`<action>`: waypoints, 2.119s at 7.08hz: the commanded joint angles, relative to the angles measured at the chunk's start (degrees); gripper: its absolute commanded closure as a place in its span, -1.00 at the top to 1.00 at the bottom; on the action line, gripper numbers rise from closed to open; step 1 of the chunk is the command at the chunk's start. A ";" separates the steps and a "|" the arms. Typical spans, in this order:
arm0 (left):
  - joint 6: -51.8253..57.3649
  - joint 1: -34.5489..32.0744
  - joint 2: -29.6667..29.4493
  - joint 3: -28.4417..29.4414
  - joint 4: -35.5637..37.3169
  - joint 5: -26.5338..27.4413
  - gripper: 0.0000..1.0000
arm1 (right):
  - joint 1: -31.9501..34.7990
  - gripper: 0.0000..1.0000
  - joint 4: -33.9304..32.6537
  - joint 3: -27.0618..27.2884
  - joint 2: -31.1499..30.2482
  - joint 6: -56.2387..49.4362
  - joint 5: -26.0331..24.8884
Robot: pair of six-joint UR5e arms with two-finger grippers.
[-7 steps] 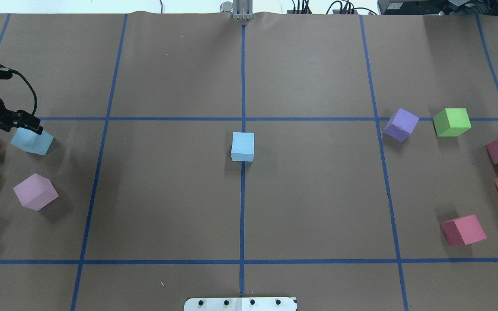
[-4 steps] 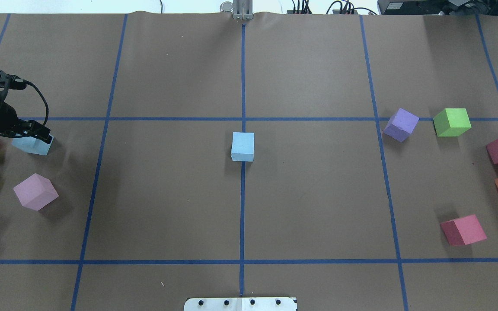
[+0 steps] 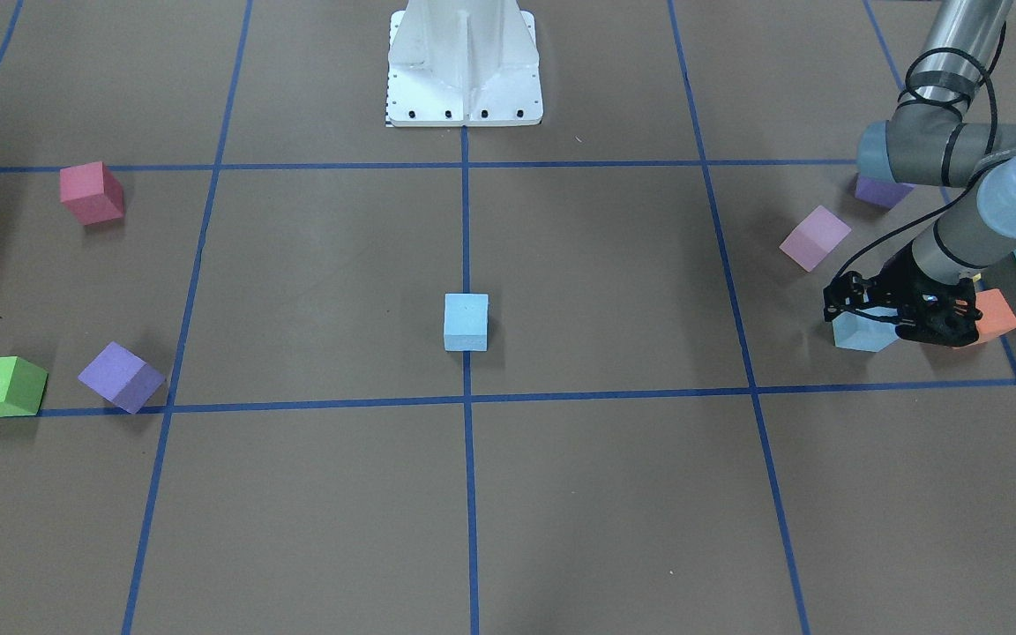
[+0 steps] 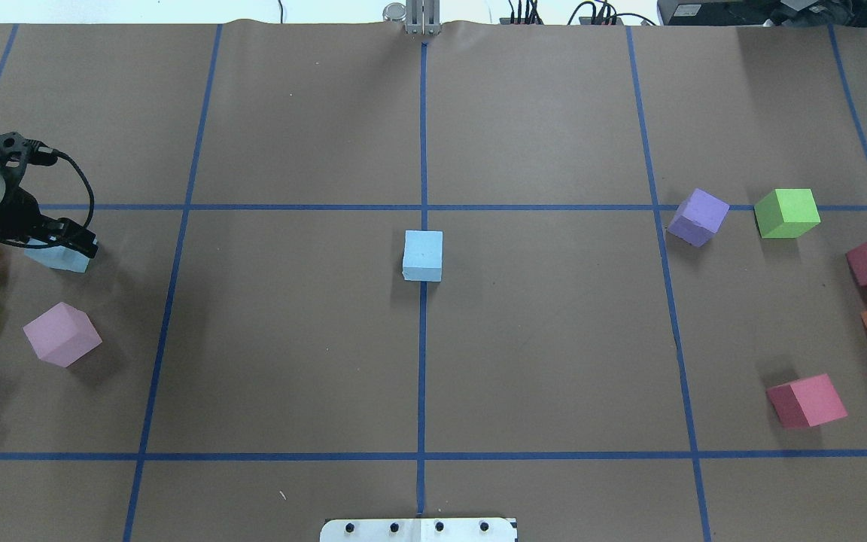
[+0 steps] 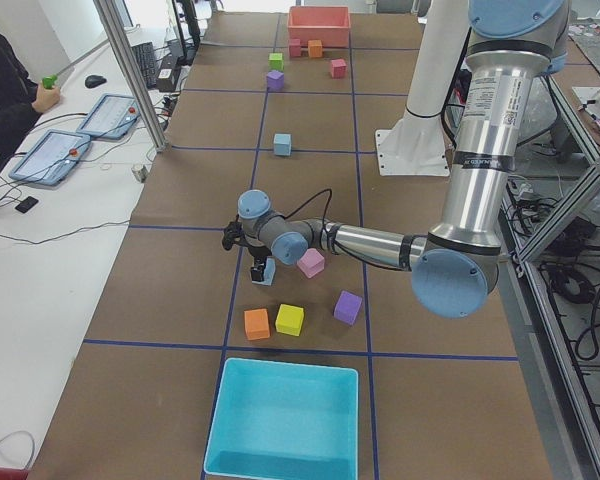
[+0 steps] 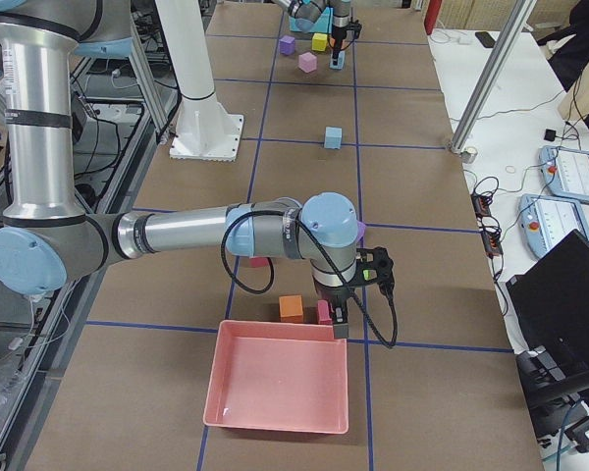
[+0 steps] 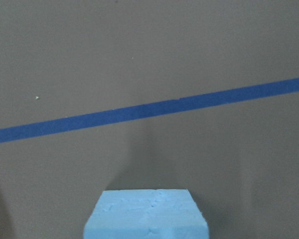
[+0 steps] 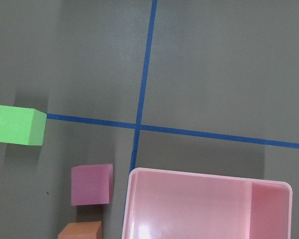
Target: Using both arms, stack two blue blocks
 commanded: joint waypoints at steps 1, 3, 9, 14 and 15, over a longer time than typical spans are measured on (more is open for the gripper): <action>0.10 0.05 0.24 0.18 0.00 0.30 0.96 | 0.49 1.00 0.00 -0.05 -1.06 -0.30 0.04; 0.10 0.05 0.15 0.45 0.09 0.31 0.71 | 0.50 1.00 0.00 0.04 -1.07 -0.39 0.04; 0.01 0.05 -0.46 0.80 0.61 0.04 0.32 | 0.50 1.00 0.00 -0.05 -0.98 -0.39 0.04; -1.13 0.05 -14.83 -9.35 28.38 -2.24 0.32 | 0.85 1.00 0.00 0.04 -1.07 -0.39 0.04; -5.31 0.75 -19.57 -11.83 34.91 -2.07 0.32 | 1.02 1.00 0.00 0.12 -1.15 -0.39 0.04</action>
